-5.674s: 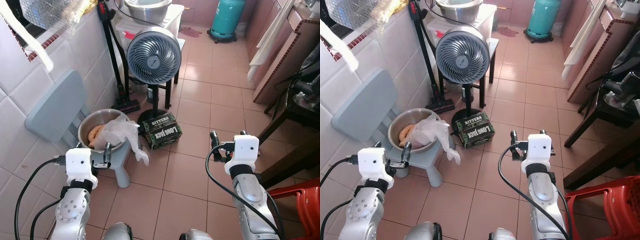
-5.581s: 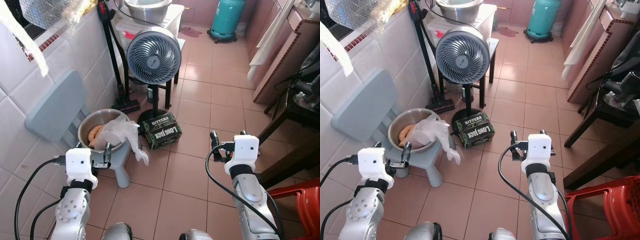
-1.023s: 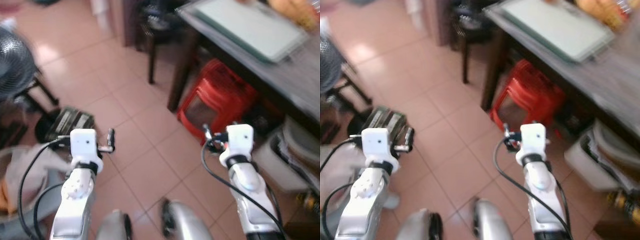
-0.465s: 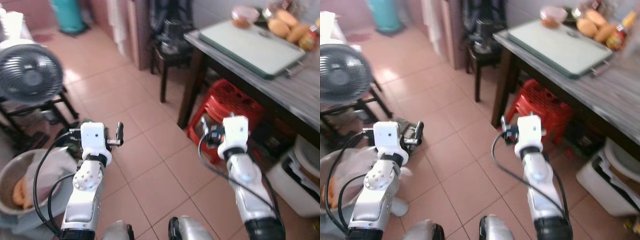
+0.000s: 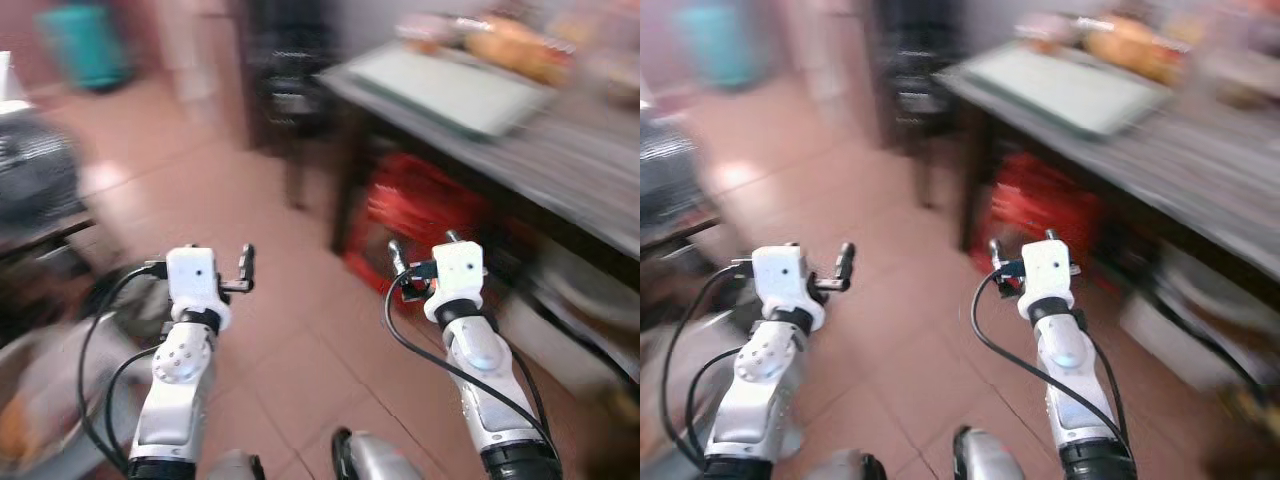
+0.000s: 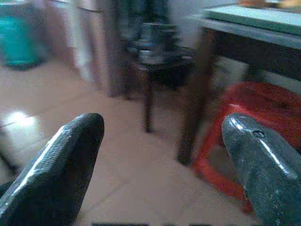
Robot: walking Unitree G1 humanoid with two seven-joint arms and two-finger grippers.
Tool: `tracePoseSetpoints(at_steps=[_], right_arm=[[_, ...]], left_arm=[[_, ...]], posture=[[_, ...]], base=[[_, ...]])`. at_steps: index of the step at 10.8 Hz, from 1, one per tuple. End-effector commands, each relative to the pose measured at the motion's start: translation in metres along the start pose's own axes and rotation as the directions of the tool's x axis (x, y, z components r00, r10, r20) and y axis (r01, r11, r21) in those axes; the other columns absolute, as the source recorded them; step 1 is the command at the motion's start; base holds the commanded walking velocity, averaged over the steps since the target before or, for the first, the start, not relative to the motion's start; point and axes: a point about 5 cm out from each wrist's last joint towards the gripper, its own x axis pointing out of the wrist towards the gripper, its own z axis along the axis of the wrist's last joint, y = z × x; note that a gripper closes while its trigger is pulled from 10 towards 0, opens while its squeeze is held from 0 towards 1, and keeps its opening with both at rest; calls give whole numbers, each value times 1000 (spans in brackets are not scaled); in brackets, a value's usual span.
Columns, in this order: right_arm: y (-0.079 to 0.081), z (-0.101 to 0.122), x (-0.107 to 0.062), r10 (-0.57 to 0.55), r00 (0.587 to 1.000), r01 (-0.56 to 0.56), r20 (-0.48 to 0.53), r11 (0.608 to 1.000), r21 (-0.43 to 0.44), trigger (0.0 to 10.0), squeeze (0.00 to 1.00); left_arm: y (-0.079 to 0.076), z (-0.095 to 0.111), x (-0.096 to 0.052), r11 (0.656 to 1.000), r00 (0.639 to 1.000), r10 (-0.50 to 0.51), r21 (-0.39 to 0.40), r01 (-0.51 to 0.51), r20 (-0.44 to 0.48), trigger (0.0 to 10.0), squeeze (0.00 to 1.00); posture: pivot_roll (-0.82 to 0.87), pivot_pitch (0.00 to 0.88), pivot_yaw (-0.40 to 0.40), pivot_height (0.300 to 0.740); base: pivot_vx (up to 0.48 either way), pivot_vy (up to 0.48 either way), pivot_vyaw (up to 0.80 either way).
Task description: Setting the table
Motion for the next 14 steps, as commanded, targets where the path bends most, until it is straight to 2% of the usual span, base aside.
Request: tracePoseSetpoints(at_steps=[1, 3, 7, 8, 9, 10, 14], right_arm=[[-1, 2, -1, -5, 1000, 5, 12, 1000, -4, 10000, 0], [-4, 0, -2, -15, 1000, 15, 5, 1000, -10, 10000, 0], [-8, 1, -1, -33, 999, 33, 4, 999, -20, 10000, 0], [-7, 0, -2, -35, 999, 35, 2, 999, -20, 10000, 0], [-8, 0, -2, -49, 999, 48, -1, 998, -31, 10000, 0], [-8, -1, -2, -42, 999, 42, -3, 999, -26, 10000, 0], [-7, 2, -3, -39, 999, 40, 10, 999, -29, 10000, 0]], left_arm=[[4, -1, 0, 1000, 1000, 12, 3, -12, -9, 10000, 0], [5, -1, -1, 1000, 1000, 5, 2, -5, -9, 10000, 0], [3, -1, 0, 1000, 1000, 1, 17, -1, -8, 10000, 0], [4, 1, -1, 999, 1000, 11, 46, -11, 4, 10000, 0], [2, -1, -4, 999, 999, -36, -9, 36, -22, 10000, 0], [0, -2, -5, 999, 998, -54, 5, 54, -22, 10000, 0], [-8, 2, -7, 996, 996, -87, -5, 87, -8, 10000, 0]], posture=[[-21, 61, 5, 740], [-25, 71, 5, 740], [-24, 80, 9, 740], [-24, 82, 9, 740], [-22, 90, 9, 740], [-22, 93, 9, 740], [-22, 107, 4, 740]], base=[[0, 480, -800], [0, 373, -800], [0, 0, -800], [0, 0, -800], [0, 0, -800], [0, 0, -800], [0, -256, -100]])
